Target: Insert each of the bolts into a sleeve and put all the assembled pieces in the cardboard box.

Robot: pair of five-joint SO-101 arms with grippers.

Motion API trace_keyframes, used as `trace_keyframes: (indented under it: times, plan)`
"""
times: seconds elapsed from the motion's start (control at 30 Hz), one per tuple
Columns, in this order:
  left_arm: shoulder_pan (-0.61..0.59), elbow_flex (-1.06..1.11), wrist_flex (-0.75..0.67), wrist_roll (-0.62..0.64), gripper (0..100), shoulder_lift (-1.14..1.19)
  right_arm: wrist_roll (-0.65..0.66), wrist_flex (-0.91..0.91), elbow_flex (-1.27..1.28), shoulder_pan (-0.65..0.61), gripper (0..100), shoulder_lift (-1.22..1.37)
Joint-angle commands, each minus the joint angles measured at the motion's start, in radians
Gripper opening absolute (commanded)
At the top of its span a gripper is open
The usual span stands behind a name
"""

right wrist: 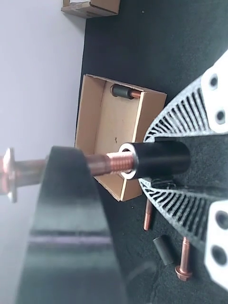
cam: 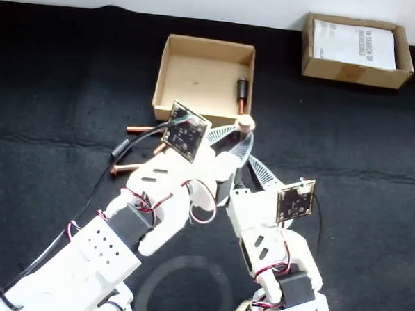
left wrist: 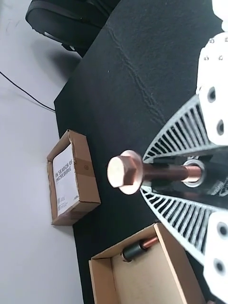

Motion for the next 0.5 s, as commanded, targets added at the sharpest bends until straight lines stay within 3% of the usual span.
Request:
trace_keyframes:
  times: [0.0, 0.33, 0.47]
  plan:
    - [0.019, -0.010, -0.006, -0.002, 1, -0.001, -0.009, -0.021, 0.151, 0.008, 0.6, -0.022]
    - [0.019, -0.013, 0.216, -0.180, 1, -0.012, -0.006, -0.019, 0.151, 0.079, 0.6, -0.022]
    - [0.019, -0.012, 0.253, -0.189, 3, -0.010, -0.006, -0.019, 0.151, 0.079, 0.6, -0.022]
